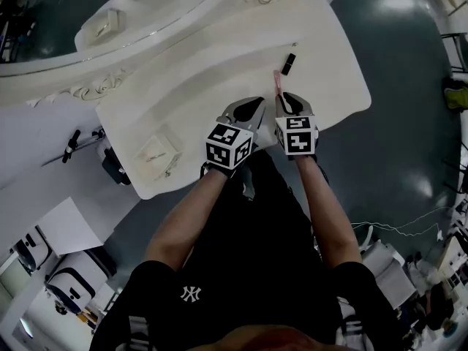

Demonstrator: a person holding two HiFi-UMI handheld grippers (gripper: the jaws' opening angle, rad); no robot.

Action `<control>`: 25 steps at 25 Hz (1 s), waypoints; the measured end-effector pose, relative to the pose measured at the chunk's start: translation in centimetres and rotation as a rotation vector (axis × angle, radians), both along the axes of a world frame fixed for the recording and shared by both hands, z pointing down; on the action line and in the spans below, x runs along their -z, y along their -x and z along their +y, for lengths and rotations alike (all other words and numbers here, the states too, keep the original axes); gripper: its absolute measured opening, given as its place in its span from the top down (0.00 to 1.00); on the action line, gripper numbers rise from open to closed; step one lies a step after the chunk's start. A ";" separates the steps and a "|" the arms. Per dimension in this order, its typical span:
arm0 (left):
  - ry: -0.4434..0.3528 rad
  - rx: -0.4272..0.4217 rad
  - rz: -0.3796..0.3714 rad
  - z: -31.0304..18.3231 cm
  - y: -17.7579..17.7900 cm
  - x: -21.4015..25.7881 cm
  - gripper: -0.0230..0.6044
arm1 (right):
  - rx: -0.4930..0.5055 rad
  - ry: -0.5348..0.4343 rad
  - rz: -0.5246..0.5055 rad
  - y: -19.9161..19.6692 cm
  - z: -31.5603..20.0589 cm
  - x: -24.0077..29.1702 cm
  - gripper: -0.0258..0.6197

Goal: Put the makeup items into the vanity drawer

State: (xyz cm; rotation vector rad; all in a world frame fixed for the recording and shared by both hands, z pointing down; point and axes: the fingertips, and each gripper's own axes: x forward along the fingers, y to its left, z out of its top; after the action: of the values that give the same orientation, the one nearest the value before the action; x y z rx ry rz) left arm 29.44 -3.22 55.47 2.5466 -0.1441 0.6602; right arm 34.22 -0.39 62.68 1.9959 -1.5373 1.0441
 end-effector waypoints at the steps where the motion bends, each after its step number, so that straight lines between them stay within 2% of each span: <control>1: 0.005 0.000 -0.007 0.0 -0.2 -0.4 0.96 | 0.004 0.016 -0.002 -0.2 0.1 -0.8 0.83; 10: 0.030 0.013 -0.052 -0.3 -0.5 -2.7 0.96 | 0.038 0.101 -0.022 -0.4 -0.2 -4.3 0.81; 15: 0.036 0.022 -0.060 -0.6 -0.2 -3.1 0.96 | 0.041 0.134 -0.026 -0.3 0.1 -5.2 0.84; 25: 0.028 0.026 -0.057 -0.4 1.0 -2.6 0.96 | 0.045 0.103 -0.017 0.0 0.3 -3.8 0.86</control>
State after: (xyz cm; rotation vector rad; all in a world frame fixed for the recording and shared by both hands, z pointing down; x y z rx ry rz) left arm 28.47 -3.59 58.10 2.4966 -0.1854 0.7203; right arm 34.17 -0.10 66.47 1.8793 -1.4987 1.1017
